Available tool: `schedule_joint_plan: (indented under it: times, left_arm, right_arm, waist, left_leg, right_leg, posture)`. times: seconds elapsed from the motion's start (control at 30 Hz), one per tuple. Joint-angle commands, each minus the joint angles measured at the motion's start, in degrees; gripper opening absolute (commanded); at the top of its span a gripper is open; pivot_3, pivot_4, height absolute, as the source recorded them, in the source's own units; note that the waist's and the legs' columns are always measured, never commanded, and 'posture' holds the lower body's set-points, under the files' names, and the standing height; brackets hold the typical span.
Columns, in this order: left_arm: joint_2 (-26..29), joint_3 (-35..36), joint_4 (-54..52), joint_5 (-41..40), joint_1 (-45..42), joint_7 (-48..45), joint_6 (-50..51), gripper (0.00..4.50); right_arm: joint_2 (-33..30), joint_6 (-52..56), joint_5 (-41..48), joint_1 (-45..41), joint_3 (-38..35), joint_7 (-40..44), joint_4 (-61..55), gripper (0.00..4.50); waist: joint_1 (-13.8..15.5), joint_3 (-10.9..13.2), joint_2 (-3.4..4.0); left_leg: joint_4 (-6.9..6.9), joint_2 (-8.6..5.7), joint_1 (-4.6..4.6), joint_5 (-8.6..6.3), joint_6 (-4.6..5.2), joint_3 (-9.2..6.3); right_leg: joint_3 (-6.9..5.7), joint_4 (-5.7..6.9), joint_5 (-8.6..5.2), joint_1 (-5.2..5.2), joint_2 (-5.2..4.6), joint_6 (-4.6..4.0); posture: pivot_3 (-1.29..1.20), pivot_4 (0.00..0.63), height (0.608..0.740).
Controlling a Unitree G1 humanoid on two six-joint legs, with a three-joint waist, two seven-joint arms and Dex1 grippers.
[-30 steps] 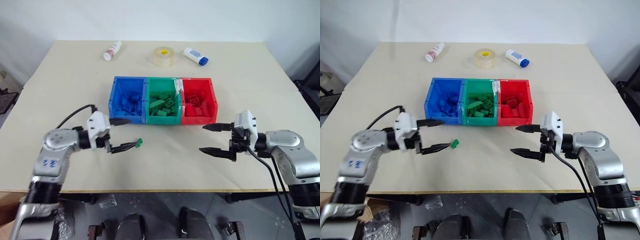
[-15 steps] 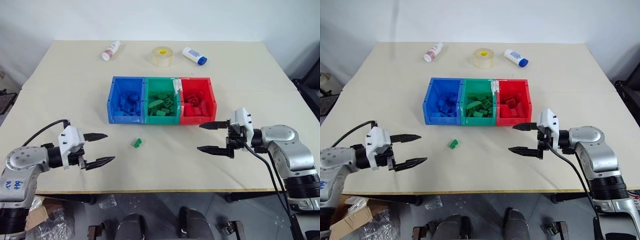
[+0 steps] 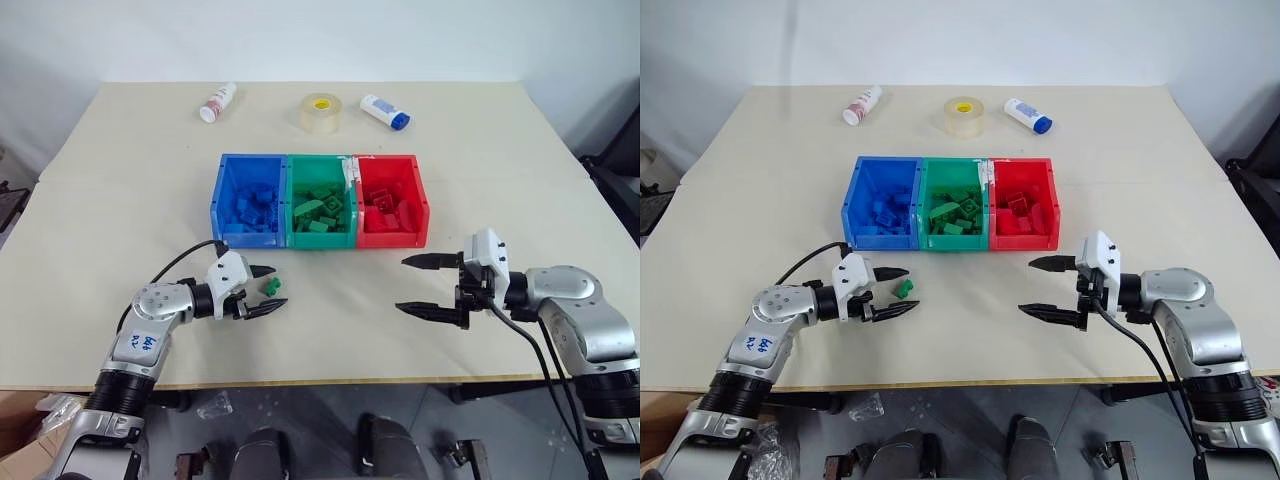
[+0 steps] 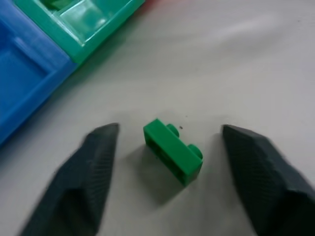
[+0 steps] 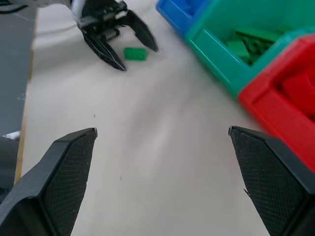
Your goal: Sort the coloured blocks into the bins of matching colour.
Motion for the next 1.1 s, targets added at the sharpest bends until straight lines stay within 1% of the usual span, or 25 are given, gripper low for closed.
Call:
schedule_joint_plan:
  times: [0.03,0.2,0.23,0.37,0.5,0.6,0.67,0.7,0.73,0.77,0.87,0.97,1.07,1.1]
  left_arm:
    - [0.8,0.0,0.8,-0.2,-0.3,-1.5,0.1,2.18]
    - [-0.2,-0.4,2.3,-0.1,-3.7,-2.2,-0.4,0.57]
    - [-0.7,-0.4,2.1,-0.4,-4.9,-2.3,-0.1,0.33]
    - [-2.5,-0.1,2.7,-1.4,-9.3,-2.4,0.1,0.33]
    - [-5.7,-0.1,7.9,-1.0,-18.7,-1.1,0.5,0.33]
    - [-8.1,0.5,13.9,-1.1,-25.0,-0.3,-0.1,0.33]
    - [-10.4,0.9,23.6,1.2,-32.4,3.8,-3.2,0.33]
    - [-11.1,1.1,27.1,1.8,-34.8,5.1,-4.9,0.33]
    - [-12.0,1.6,30.4,1.6,-37.0,5.7,-5.2,0.68]
    - [-12.7,2.1,32.2,0.4,-38.2,3.8,-4.5,1.06]
    - [-13.9,2.0,36.9,1.1,-40.8,2.8,-6.7,1.98]
    - [-14.1,2.4,38.1,0.8,-41.3,1.0,-7.9,2.91]
    - [-13.5,3.1,37.4,0.0,-40.7,-0.7,-7.9,3.9]
    - [-12.8,3.8,36.1,-1.2,-40.0,-2.8,-7.3,4.24]
  right_arm:
    - [-1.0,0.1,1.6,1.0,-2.5,-0.9,-3.2,4.5]
    - [-0.8,0.1,1.7,1.8,-2.9,-2.0,-3.9,4.5]
    - [-0.8,0.1,1.7,1.9,-3.0,-2.2,-4.0,4.5]
    - [-0.8,0.0,1.7,2.6,-3.3,-2.8,-4.6,4.5]
    - [-0.6,0.2,1.9,4.0,-4.0,-3.9,-5.9,4.5]
    - [-0.5,0.3,2.1,4.8,-4.3,-4.8,-6.8,4.5]
    - [-0.6,0.4,2.3,5.3,-4.5,-5.2,-7.4,4.5]
    - [-0.6,0.4,2.4,5.5,-4.5,-5.4,-7.5,4.5]
    - [-0.6,0.3,2.4,5.6,-4.6,-5.6,-7.7,4.5]
    - [-0.5,0.3,2.4,5.8,-4.6,-5.8,-7.9,4.5]
    - [-0.6,0.3,2.6,6.3,-4.9,-6.2,-8.4,4.5]
    - [-0.8,0.0,2.8,6.7,-5.2,-6.5,-8.5,4.5]
    - [-0.9,-0.1,2.8,6.9,-5.2,-6.4,-8.6,4.5]
    - [-1.0,-0.2,2.8,6.6,-5.1,-6.1,-8.2,4.5]
  waist:
    - [0.0,0.0,0.0]
    - [0.1,0.0,0.0]
    - [0.1,0.0,0.0]
    - [0.8,0.0,-0.01]
    - [1.7,0.0,-0.02]
    - [1.6,0.0,-0.02]
    - [1.5,0.0,-0.05]
    - [1.5,0.0,-0.06]
    - [1.5,0.0,-0.06]
    - [1.5,0.0,-0.06]
    - [1.2,0.0,-0.06]
    - [1.3,0.0,-0.08]
    - [1.4,0.0,-0.1]
    - [1.4,0.0,-0.1]
  left_leg:
    - [0.0,0.01,0.01,0.0,0.0,0.0]
    - [0.02,0.01,0.01,0.0,0.0,0.0]
    - [0.02,0.01,0.01,0.0,0.0,0.0]
    - [0.03,-0.01,-0.04,0.0,0.01,-0.02]
    - [0.05,-0.01,-0.05,0.01,0.01,-0.03]
    - [0.13,-0.03,-0.06,0.02,0.03,-0.05]
    - [0.12,-0.04,-0.06,0.01,0.04,-0.04]
    - [0.12,-0.04,-0.06,0.02,0.04,-0.06]
    - [0.12,-0.04,-0.1,0.03,0.06,-0.08]
    - [0.12,-0.05,-0.09,0.03,0.06,-0.08]
    - [-0.01,-0.06,-0.07,0.03,0.06,-0.03]
    - [-0.08,-0.06,-0.09,0.03,0.06,-0.04]
    - [-0.02,-0.07,-0.14,0.03,0.06,-0.04]
    - [0.01,-0.07,-0.14,0.03,0.06,-0.05]
  right_leg:
    - [0.0,0.01,0.0,0.0,0.0,0.0]
    - [0.01,0.02,0.0,0.01,0.0,0.0]
    - [0.0,0.02,0.0,0.01,0.0,0.0]
    - [-0.02,-0.01,0.0,0.01,0.0,0.0]
    - [-0.03,0.0,0.0,0.01,0.01,0.0]
    - [-0.03,-0.04,0.02,0.08,0.0,0.04]
    - [-0.03,-0.07,0.03,0.09,0.0,0.06]
    - [-0.05,-0.08,0.03,0.1,0.01,0.06]
    - [-0.06,-0.11,0.03,0.1,0.01,0.06]
    - [-0.05,-0.11,0.03,0.1,0.01,0.06]
    - [-0.06,-0.19,0.04,0.08,0.01,0.08]
    - [-0.07,-0.2,0.04,0.03,0.03,0.07]
    - [-0.07,-0.21,0.05,0.02,0.02,0.08]
    - [-0.06,-0.21,0.05,0.03,0.02,0.09]
  posture:
    - [0.0,0.15,0.74]
    - [0.0,0.15,0.74]
    - [0.0,0.15,0.74]
    - [0.0,0.15,0.74]
    - [0.0,0.15,0.74]
    - [0.0,0.15,0.74]
    - [0.0,0.15,0.74]
    - [0.0,0.15,0.74]
    - [0.0,0.15,0.74]
    - [0.0,0.15,0.74]
    - [0.0,0.15,0.74]
    - [0.0,0.15,0.74]
    - [0.0,0.15,0.74]
    - [0.0,0.15,0.74]
